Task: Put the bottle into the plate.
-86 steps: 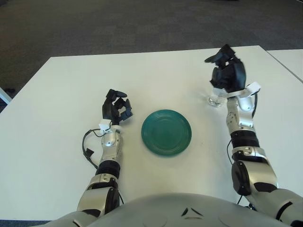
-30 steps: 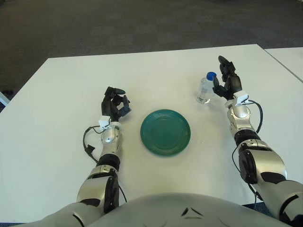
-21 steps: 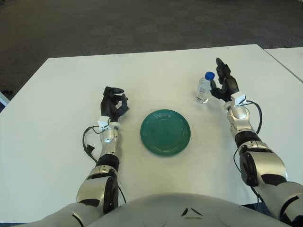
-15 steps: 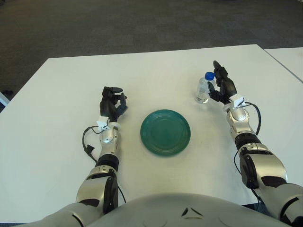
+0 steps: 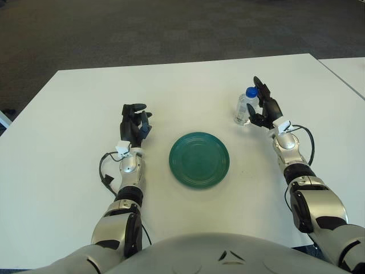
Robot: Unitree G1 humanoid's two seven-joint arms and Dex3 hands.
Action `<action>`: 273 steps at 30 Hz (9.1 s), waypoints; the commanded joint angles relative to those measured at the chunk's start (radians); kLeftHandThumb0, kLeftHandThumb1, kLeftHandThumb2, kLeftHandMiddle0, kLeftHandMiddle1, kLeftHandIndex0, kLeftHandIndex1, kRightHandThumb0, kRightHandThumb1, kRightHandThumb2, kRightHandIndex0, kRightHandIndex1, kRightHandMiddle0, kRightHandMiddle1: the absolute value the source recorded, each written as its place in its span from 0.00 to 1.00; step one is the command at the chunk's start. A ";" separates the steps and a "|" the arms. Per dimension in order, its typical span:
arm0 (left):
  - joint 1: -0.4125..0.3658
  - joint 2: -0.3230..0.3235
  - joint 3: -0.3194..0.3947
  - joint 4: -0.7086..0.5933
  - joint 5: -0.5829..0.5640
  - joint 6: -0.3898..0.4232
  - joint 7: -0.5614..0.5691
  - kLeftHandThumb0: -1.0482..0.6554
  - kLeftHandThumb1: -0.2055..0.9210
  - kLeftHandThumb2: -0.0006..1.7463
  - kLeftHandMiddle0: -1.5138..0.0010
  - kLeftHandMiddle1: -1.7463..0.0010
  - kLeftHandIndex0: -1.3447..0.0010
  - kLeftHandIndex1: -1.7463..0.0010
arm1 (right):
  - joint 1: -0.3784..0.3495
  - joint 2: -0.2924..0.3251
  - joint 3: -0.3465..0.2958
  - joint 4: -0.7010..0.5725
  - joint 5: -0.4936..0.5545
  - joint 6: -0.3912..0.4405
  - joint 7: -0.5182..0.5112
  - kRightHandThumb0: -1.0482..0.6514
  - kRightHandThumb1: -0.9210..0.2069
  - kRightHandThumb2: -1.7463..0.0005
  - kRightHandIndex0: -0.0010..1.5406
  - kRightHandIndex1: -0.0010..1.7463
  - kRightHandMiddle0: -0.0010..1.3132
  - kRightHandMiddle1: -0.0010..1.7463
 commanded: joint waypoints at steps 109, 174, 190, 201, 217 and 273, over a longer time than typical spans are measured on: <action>0.107 -0.077 -0.058 0.008 0.056 -0.072 0.098 0.10 1.00 0.36 0.89 0.08 0.91 0.11 | 0.104 0.180 -0.187 -0.201 0.431 -0.024 0.324 0.34 0.51 0.27 0.77 1.00 0.45 1.00; 0.151 -0.094 -0.069 -0.078 0.065 -0.066 0.100 0.12 1.00 0.39 0.90 0.12 0.91 0.13 | 0.056 -0.025 -0.019 -0.056 0.105 -0.222 0.245 0.00 0.00 0.68 0.19 0.01 0.00 0.41; 0.172 -0.104 -0.090 -0.133 0.103 -0.047 0.131 0.11 1.00 0.41 0.89 0.10 0.90 0.10 | 0.065 -0.087 0.000 -0.112 -0.028 -0.241 0.175 0.00 0.00 0.65 0.18 0.00 0.00 0.43; 0.193 -0.124 -0.110 -0.172 0.112 -0.042 0.141 0.11 1.00 0.41 0.90 0.08 0.90 0.08 | 0.086 -0.194 0.055 -0.271 -0.262 -0.104 0.045 0.00 0.00 0.64 0.16 0.00 0.00 0.33; 0.214 -0.131 -0.120 -0.197 0.105 -0.045 0.140 0.10 1.00 0.40 0.89 0.08 0.89 0.08 | 0.134 -0.238 0.117 -0.406 -0.231 0.008 0.095 0.00 0.00 0.64 0.19 0.01 0.00 0.38; 0.210 -0.125 -0.136 -0.218 0.119 -0.033 0.160 0.09 1.00 0.40 0.88 0.07 0.89 0.10 | 0.083 -0.246 0.157 -0.328 -0.198 -0.021 0.083 0.00 0.00 0.66 0.25 0.02 0.00 0.48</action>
